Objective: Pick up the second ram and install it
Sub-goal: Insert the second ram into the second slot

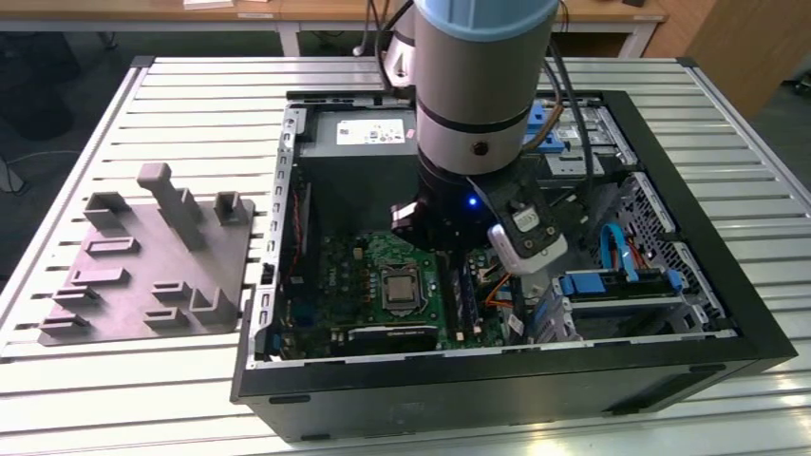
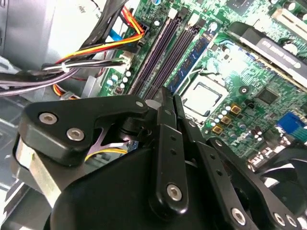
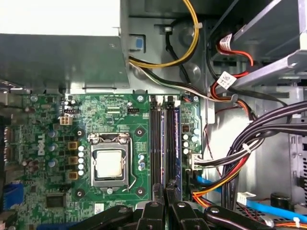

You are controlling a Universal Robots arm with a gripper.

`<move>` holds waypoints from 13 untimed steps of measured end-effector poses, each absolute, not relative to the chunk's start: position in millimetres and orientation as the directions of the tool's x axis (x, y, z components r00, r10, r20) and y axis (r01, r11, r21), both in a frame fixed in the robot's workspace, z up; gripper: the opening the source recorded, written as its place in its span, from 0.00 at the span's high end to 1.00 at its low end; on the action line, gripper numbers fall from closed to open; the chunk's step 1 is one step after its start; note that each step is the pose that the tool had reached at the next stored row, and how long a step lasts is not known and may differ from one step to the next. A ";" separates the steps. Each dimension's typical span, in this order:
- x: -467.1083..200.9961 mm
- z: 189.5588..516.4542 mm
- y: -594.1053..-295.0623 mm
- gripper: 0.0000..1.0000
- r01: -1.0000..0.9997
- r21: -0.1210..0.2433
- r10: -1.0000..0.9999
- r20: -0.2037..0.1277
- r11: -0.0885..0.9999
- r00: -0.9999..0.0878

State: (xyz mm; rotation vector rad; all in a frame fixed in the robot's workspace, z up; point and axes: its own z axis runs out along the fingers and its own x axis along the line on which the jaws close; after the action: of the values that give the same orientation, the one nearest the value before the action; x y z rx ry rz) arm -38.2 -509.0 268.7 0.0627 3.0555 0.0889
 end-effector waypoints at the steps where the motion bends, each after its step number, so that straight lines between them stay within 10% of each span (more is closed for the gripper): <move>1: -38.2 266.8 -509.0 0.86 0.043 0.060 0.048 -0.083 0.997 -0.995; 13: -35.7 245.0 -507.4 0.86 0.042 0.060 0.047 -0.082 0.997 -0.996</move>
State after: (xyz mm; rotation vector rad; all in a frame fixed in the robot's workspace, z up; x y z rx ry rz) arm -35.7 -507.4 245.0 0.0676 3.0556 0.0887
